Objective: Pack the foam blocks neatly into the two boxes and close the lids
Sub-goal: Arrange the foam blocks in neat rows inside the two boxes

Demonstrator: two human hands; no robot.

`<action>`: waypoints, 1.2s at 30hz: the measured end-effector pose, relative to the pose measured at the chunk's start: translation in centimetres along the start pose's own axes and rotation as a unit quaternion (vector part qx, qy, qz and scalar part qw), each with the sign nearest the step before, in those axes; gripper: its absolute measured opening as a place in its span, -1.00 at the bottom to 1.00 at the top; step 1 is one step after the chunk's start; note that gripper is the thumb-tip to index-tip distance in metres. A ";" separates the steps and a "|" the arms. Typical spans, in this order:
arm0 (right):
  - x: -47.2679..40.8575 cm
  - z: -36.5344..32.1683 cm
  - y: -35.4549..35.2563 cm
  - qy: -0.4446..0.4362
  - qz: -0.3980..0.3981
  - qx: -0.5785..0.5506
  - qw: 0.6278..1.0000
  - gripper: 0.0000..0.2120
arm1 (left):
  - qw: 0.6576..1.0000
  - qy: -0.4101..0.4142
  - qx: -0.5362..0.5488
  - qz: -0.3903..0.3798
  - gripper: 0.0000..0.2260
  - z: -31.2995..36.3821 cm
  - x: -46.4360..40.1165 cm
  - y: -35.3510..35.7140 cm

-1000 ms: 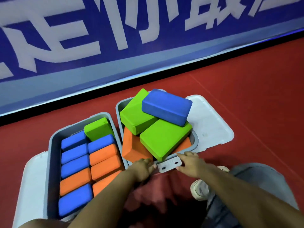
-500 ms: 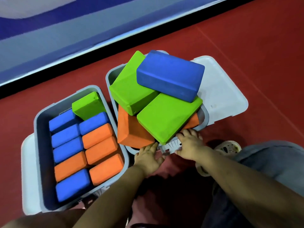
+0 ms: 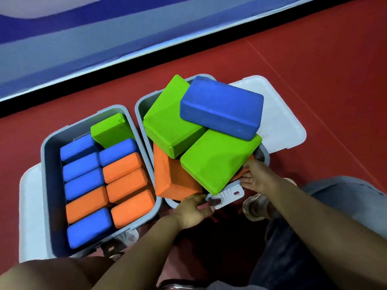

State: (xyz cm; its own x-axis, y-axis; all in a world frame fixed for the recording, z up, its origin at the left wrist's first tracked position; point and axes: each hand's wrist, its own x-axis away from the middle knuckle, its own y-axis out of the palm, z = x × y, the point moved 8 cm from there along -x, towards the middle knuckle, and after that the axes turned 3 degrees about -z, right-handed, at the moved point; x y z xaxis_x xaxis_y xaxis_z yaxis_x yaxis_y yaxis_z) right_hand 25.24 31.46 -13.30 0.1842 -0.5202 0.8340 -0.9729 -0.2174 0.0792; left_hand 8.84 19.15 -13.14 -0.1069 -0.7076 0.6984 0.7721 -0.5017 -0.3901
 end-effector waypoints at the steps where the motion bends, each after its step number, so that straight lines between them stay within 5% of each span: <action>1: 0.0 0.3 -0.1 0.026 -0.006 -0.070 0.997 -0.46 | 0.999 0.015 0.027 -0.023 -0.68 0.6 0.1 -0.2; 3: -0.3 0.2 -0.1 0.034 -0.005 -0.126 0.991 -0.33 | 0.998 0.005 0.062 0.010 -0.80 1.8 0.1 -2.7; 5: -0.9 -0.1 0.0 0.011 0.014 -0.147 0.989 -0.29 | 0.979 -0.022 0.128 0.156 -0.67 2.7 0.3 -7.7; 7: -1.2 -0.5 0.3 0.002 0.026 -0.158 0.987 -0.31 | 0.912 -0.018 0.263 0.315 -0.62 4.0 0.7 -12.8; 9: -1.2 -0.6 0.8 0.017 0.022 -0.158 0.987 -0.38 | 0.853 -0.009 0.360 0.378 -0.63 5.5 -0.3 -16.1; 13: -2.1 -0.6 1.2 0.019 0.020 -0.183 0.983 -0.40 | 0.801 -0.046 0.538 0.259 -0.15 9.3 -6.0 -16.4; 15: -2.3 -1.2 0.9 -0.009 0.049 -0.202 0.978 -0.31 | 0.769 -0.071 0.571 0.280 -0.06 9.8 -8.0 -16.3; 19: -2.6 -2.8 -1.0 -0.065 0.131 -0.190 0.971 0.03 | 0.735 -0.114 0.567 0.353 -0.14 10.8 -8.3 -16.1; 22: -2.1 -3.7 -2.4 -0.097 0.158 -0.165 0.969 -0.07 | 0.709 -0.116 0.612 0.332 -0.21 11.5 -8.9 -15.6; 27: -1.3 -4.1 -2.7 -0.126 0.160 -0.108 0.973 0.04 | 0.646 -0.088 0.659 0.375 -0.29 12.2 -8.7 -15.8; 31: 0.2 -5.9 -3.3 -0.171 0.154 -0.111 0.967 0.07 | 0.648 -0.103 0.661 0.364 -0.11 8.0 -12.6 -17.9; 36: 4.8 -11.1 -3.5 -0.245 0.213 0.026 0.945 -0.16 | 0.649 -0.032 0.682 0.336 -0.25 8.8 -4.5 -21.7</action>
State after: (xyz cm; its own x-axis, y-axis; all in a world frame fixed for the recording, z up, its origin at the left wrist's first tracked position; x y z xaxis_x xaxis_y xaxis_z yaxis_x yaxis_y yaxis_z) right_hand 27.97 38.86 -3.54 -0.1675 -0.8872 0.4300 -0.9675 0.0642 -0.2444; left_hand -1.93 37.56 -2.52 0.5337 -0.4946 0.6859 0.4723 0.8472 0.2434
